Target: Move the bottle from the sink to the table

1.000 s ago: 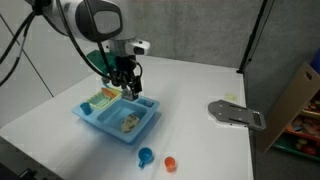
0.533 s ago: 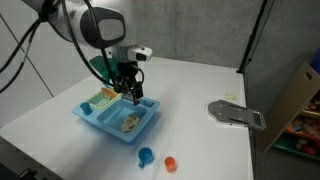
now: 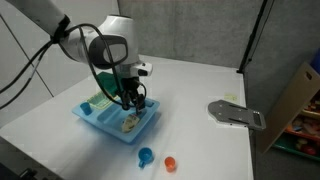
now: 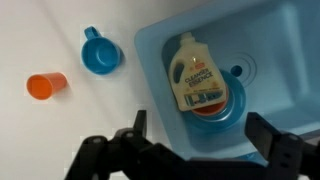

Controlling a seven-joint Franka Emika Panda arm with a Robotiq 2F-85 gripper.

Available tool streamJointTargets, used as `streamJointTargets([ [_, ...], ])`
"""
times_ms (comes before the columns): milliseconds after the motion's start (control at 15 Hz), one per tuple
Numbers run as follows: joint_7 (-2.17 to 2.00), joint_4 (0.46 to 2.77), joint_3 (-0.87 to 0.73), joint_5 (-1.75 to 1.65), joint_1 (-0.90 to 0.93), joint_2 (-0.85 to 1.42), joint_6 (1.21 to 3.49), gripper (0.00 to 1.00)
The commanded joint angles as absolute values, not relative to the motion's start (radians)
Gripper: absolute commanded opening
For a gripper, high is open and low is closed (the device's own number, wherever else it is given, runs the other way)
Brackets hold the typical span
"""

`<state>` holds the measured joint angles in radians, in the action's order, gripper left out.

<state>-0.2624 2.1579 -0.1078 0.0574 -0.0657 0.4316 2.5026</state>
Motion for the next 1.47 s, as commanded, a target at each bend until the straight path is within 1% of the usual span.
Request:
streamJointTargets([
  [0, -0.221, 2.14, -0.101, 0.06, -0.063, 0.473, 2.547, 1.0],
  [333, -0.186, 2.148, -0.087, 0.058, -0.053, 0.499, 2.607, 1.0],
  [1400, -0.104, 2.148, -0.064, 0.052, -0.047, 0.569, 2.635, 1.0],
])
